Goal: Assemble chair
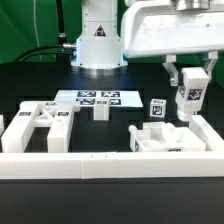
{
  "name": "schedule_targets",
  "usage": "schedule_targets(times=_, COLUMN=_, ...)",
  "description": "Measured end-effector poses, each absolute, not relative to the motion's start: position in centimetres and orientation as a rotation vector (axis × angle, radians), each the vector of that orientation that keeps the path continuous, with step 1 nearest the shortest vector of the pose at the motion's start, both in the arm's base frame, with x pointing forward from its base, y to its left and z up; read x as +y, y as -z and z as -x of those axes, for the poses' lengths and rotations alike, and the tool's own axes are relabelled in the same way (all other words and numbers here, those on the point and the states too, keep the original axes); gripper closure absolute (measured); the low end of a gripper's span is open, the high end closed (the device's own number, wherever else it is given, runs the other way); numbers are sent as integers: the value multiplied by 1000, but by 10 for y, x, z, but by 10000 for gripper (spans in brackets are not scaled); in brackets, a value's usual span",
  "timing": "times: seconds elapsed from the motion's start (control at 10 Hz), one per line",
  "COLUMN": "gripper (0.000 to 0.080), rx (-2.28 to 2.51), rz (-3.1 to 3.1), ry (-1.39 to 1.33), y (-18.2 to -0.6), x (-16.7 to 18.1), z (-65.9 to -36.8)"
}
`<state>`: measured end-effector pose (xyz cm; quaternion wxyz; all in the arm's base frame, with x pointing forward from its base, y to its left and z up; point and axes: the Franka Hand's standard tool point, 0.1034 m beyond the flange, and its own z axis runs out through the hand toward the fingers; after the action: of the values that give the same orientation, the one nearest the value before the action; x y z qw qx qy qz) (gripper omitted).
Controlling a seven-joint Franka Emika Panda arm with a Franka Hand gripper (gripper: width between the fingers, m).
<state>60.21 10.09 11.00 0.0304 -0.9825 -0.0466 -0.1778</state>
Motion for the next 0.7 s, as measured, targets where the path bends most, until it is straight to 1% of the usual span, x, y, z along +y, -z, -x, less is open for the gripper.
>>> schedule_targets(times=0.1, gripper=514, rx=-142, rz=3006, ry=647, y=-111, x=101, z=-604)
schedule_targets(times=0.3, gripper=514, rx=-220, rz=3014, ry=648, y=-106, x=99, z=-604)
schedule_targets(times=0.5, gripper=514, rx=-253, rz=3009, ry=669, y=-104, x=103, z=-619)
schedule_targets(times=0.7, gripper=514, rx=-266, rz=3008, ry=673, y=-102, x=104, z=-623)
